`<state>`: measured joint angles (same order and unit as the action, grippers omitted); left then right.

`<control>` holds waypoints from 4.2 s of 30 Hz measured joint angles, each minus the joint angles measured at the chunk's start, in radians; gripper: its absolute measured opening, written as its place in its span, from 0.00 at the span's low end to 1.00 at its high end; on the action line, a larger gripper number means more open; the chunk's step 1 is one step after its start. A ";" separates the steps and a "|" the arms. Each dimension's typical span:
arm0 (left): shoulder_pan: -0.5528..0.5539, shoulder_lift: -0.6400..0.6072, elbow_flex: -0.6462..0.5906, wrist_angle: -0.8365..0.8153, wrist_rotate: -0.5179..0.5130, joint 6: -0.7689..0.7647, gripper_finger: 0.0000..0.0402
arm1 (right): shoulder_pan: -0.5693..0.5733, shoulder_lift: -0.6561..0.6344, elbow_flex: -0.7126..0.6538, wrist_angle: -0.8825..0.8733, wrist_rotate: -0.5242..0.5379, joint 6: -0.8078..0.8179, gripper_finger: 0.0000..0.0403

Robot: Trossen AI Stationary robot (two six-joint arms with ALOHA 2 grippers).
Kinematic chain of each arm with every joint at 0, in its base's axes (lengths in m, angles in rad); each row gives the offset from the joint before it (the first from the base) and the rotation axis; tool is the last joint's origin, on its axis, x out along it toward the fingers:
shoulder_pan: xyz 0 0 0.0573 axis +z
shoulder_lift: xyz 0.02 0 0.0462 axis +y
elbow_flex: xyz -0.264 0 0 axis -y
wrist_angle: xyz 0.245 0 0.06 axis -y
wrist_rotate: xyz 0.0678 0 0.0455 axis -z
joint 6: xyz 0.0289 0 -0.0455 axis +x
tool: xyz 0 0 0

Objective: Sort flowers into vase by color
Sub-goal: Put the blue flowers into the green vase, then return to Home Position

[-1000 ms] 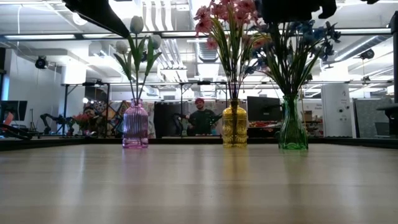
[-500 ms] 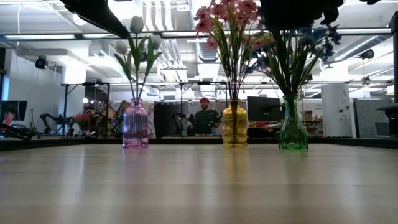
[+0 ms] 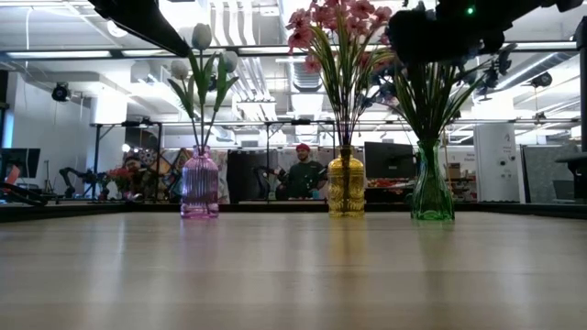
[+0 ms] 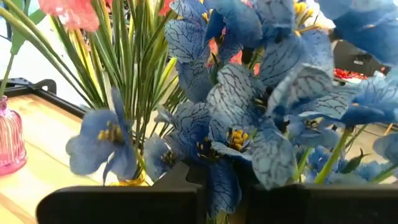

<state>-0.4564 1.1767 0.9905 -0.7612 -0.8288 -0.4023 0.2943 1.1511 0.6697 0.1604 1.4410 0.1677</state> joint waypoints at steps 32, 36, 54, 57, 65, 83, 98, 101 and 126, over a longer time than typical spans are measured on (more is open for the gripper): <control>-0.024 0.038 0.011 -0.028 0.104 -0.097 0.55 | 0.042 -0.003 0.068 -0.076 -0.027 0.011 0.50; -0.054 0.027 0.011 -0.037 0.087 -0.118 0.55 | 0.049 -0.003 0.081 -0.078 -0.027 0.008 0.54; -0.064 0.027 0.010 -0.070 0.074 -0.172 0.55 | 0.049 -0.011 0.076 -0.510 -0.170 0.439 0.74; -0.064 0.027 0.010 -0.071 0.079 -0.182 0.55 | 0.069 -0.012 0.080 -0.518 -0.194 0.439 0.74; -0.064 0.028 0.010 -0.073 0.079 -0.184 0.55 | 0.080 -0.018 0.161 -0.626 -0.284 0.461 0.73; -0.064 0.019 0.010 -0.102 0.109 -0.183 0.55 | 0.081 -0.019 0.418 -1.124 -0.565 0.653 0.74; -0.064 0.019 0.010 -0.101 0.108 -0.187 0.55 | 0.080 -0.019 0.563 -1.394 -0.771 0.704 0.73; -0.064 0.019 0.010 -0.101 0.108 -0.187 0.55 | 0.080 -0.019 0.569 -1.414 -0.844 0.717 0.73; -0.269 -0.015 0.085 -0.044 0.431 -0.202 0.55 | 0.168 -0.058 0.842 -1.662 -0.971 0.604 0.66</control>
<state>-0.7254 1.1617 1.0753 -0.8051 -0.3976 -0.6043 0.4618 1.0933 1.5114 -1.5014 0.4702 0.7715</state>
